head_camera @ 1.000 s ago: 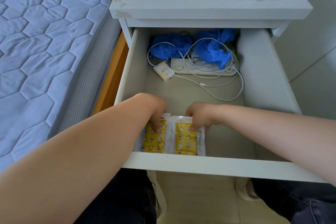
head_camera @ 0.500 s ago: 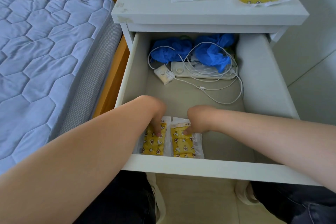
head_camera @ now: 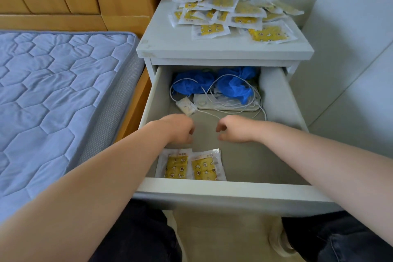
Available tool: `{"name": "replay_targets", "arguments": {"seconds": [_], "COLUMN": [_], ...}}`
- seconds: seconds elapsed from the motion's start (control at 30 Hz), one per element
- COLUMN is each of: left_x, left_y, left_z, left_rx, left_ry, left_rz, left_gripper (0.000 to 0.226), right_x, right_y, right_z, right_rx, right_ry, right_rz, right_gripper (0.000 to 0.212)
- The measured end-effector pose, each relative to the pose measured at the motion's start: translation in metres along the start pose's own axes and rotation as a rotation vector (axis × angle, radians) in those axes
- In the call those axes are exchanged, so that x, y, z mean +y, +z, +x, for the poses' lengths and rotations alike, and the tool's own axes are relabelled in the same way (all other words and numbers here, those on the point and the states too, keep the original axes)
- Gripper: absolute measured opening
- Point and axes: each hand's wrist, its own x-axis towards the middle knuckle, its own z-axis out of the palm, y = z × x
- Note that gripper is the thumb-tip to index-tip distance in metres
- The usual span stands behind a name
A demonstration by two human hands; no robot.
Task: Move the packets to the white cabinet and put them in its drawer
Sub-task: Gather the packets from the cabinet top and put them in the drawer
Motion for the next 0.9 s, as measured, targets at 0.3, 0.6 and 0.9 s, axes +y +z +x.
{"name": "replay_targets", "arguments": {"seconds": [0.3, 0.6, 0.9], "left_x": [0.032, 0.027, -0.011], "left_y": [-0.089, -0.15, -0.154], "left_z": [-0.023, 0.022, 0.08], "left_rx": [0.605, 0.765, 0.69], "left_ry": [0.021, -0.035, -0.304], "left_rz": [-0.186, -0.237, -0.264], "left_gripper": [0.026, 0.051, 0.077], "right_x": [0.012, 0.055, 0.068], "right_y": [-0.077, -0.14, -0.183], "right_z": [-0.047, -0.04, 0.017], "right_rx": [0.585, 0.866, 0.879], "right_ry": [-0.009, 0.029, 0.028], "right_rz": [0.065, 0.111, 0.124], "right_gripper": [0.024, 0.033, 0.053]}}
